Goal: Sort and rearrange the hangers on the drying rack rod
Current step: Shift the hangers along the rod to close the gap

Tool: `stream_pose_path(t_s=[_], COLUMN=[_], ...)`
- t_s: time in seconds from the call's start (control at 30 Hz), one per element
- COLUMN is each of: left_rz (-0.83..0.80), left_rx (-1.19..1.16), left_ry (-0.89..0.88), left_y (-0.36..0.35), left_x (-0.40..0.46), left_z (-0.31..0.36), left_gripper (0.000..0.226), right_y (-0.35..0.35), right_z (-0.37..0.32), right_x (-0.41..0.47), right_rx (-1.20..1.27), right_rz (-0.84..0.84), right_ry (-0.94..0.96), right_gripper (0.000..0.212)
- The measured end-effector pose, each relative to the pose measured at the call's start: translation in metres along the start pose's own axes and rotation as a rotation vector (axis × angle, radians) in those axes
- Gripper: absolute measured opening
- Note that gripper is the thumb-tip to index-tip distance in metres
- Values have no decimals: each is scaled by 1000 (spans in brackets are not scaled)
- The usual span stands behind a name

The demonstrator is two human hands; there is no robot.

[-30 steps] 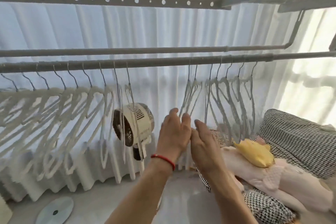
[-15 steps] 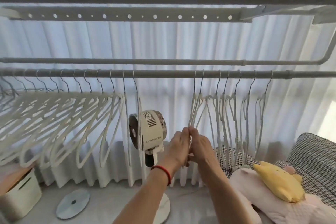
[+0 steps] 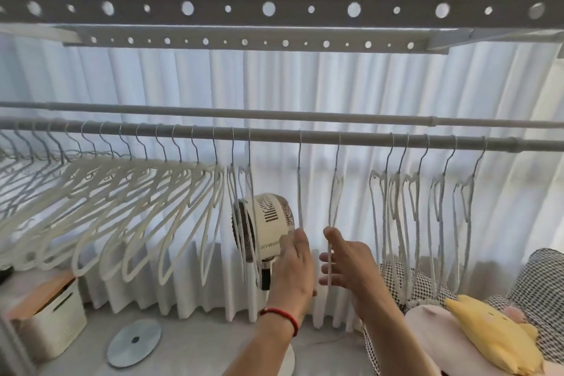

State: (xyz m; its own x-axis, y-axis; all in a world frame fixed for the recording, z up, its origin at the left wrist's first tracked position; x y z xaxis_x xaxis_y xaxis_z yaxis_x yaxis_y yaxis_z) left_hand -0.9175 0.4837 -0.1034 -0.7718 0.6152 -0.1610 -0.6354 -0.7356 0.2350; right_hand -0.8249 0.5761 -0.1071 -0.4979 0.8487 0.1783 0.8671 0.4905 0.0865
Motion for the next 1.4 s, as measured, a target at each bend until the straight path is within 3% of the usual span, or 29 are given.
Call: stream_pose_path(t_s=[0.37, 0.6, 1.4], left_rz=[56, 80, 128], left_rx=[-38, -68, -19], left_ry=[-12, -20, 43], left_y=[22, 35, 58], left_x=[7, 8, 14], left_z=[-3, -3, -9], left_gripper=[51, 39, 53], right_y=[-40, -51, -68], right_z=[-4, -8, -15], right_x=[1, 3, -7], right_rx=[17, 3, 45], right_rz=[-120, -142, -134], right_ry=[-13, 20, 24], right_gripper=[54, 49, 48])
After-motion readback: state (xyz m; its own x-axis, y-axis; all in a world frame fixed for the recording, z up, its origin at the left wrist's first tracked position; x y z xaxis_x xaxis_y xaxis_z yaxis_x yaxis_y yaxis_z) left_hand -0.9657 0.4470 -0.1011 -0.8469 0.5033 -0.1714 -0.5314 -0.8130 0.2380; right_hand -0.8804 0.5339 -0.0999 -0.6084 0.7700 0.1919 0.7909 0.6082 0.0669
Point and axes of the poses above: each hand's wrist, its own x-axis towards the middle knuckle, its own y-axis out of the back of the hand, z = x × y, the point moved 7 cm from there along x, towards the middle knuckle, and after that the axes turned 15 degrees about y, right-handed, at the moved point
